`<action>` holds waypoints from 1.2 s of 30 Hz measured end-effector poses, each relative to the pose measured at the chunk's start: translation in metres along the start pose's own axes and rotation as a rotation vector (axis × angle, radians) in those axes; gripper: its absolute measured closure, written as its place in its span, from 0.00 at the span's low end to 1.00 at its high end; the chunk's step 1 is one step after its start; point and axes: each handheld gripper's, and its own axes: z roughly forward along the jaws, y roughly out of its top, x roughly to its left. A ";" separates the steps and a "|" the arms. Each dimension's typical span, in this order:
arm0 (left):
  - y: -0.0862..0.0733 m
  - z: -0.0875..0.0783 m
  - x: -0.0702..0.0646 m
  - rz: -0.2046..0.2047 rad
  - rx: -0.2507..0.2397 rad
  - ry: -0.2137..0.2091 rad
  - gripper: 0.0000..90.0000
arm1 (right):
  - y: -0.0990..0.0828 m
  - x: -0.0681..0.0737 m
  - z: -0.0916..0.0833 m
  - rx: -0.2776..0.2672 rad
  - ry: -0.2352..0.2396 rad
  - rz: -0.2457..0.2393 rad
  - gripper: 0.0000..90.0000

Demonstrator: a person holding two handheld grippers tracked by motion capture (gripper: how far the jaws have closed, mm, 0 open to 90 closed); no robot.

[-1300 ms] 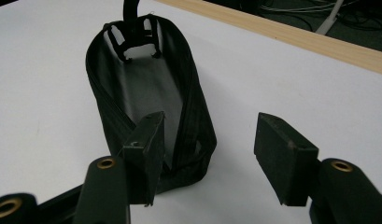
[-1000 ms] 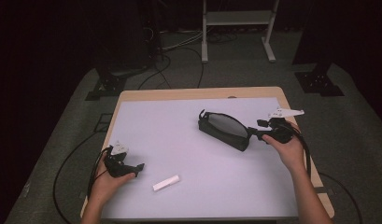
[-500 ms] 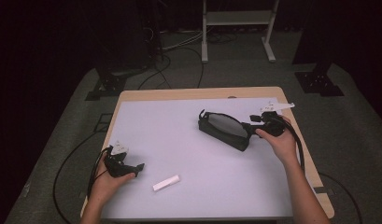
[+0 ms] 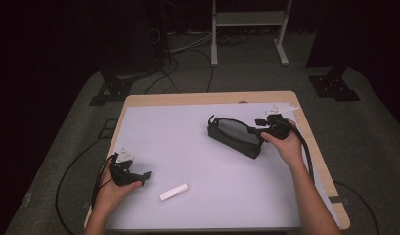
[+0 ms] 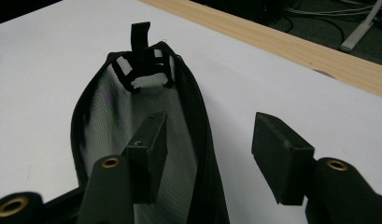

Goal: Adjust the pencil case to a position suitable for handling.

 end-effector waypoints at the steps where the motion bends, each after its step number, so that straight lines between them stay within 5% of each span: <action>1: 0.000 0.000 0.000 0.000 0.000 0.000 0.00 | 0.000 0.000 0.002 0.004 0.001 -0.001 0.49; 18: 0.000 0.000 0.000 0.001 0.000 0.000 0.00 | 0.005 0.001 0.031 0.027 0.045 -0.030 0.57; 36: 0.000 0.000 0.000 0.002 0.001 0.000 0.00 | 0.007 -0.001 0.043 0.054 0.066 -0.012 0.92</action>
